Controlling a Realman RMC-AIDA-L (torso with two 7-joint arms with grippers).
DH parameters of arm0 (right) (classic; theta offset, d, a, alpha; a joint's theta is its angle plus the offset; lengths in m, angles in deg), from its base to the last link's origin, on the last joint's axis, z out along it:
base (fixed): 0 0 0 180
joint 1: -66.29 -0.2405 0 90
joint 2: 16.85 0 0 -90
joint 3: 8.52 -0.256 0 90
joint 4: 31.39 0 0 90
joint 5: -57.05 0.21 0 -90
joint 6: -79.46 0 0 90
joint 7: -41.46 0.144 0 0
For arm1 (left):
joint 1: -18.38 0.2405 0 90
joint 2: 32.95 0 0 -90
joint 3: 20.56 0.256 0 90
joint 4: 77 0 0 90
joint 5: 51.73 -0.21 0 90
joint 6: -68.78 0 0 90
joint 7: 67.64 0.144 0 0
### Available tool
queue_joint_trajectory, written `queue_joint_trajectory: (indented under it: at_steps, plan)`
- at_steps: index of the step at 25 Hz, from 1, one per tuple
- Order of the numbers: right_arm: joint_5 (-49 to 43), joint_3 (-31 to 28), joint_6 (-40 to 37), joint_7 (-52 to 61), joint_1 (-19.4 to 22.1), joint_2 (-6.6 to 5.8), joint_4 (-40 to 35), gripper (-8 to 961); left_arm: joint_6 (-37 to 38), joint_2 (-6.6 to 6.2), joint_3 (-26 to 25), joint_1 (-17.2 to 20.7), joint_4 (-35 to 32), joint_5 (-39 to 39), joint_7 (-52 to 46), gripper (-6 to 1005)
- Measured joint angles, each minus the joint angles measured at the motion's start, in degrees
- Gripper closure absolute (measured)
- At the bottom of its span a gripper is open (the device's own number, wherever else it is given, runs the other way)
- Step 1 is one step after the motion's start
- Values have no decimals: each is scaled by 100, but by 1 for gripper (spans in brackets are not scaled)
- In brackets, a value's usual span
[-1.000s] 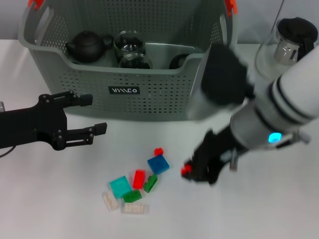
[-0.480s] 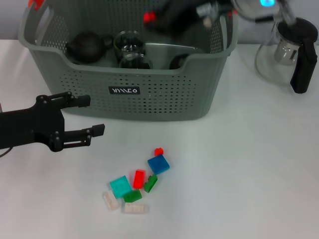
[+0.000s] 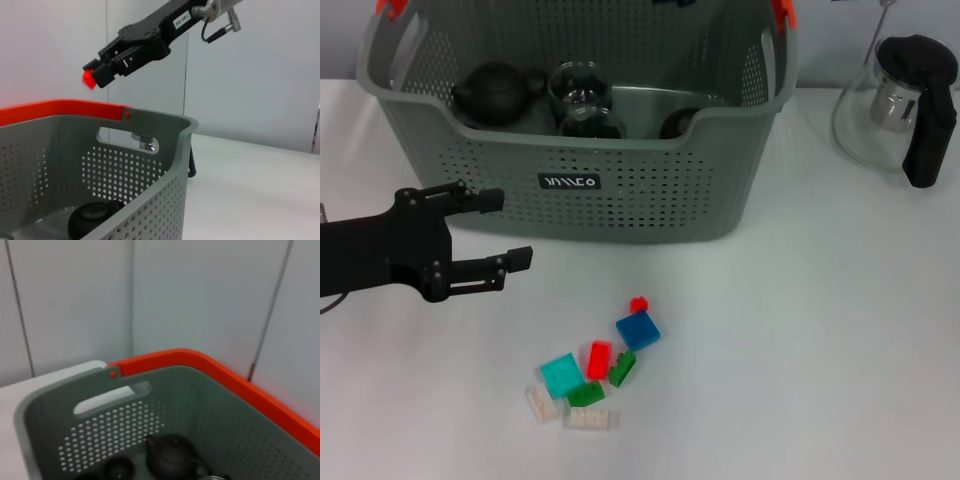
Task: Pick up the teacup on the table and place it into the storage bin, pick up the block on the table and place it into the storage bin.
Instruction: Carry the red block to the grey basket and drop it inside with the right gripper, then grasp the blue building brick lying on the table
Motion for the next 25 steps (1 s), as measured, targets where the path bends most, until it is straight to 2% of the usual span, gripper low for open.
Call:
queue_joint_trajectory:
  at_steps: [5,7,11,13,17,18,19,23,25]
  plan:
    - [41,-15,117,-165,204,56,-288,647,1,-6,-1,-12,0,12,-2,212]
    - [138,-35,103,-191,399,101,-630,394,6,-9,1,-18,-3,40,9,212]
    - [510,-41,-59,-307,890,165,-1349,235,60,-17,7,-28,-7,43,18,212]
    - [1025,-73,-399,-600,1235,172,-1707,155,130,-26,0,-43,-11,48,20,212]
    - [2094,-211,-1259,-1193,1880,174,-2066,97,239,-48,-8,-83,-28,54,21,212]
    - [2438,-330,-1752,-1454,2138,174,-2105,82,250,-49,-5,-90,-29,54,23,212]
    - [2438,-330,-1752,-1454,2138,174,-2105,67,252,-52,5,-93,-31,48,30,212]
    - [2762,-518,-2638,-1901,2601,191,-2052,9,283,-52,152,-107,-99,-14,58,212]
    - [2805,-510,-2913,-2039,2805,202,-2044,9,320,-47,255,-113,-177,-73,50,212]
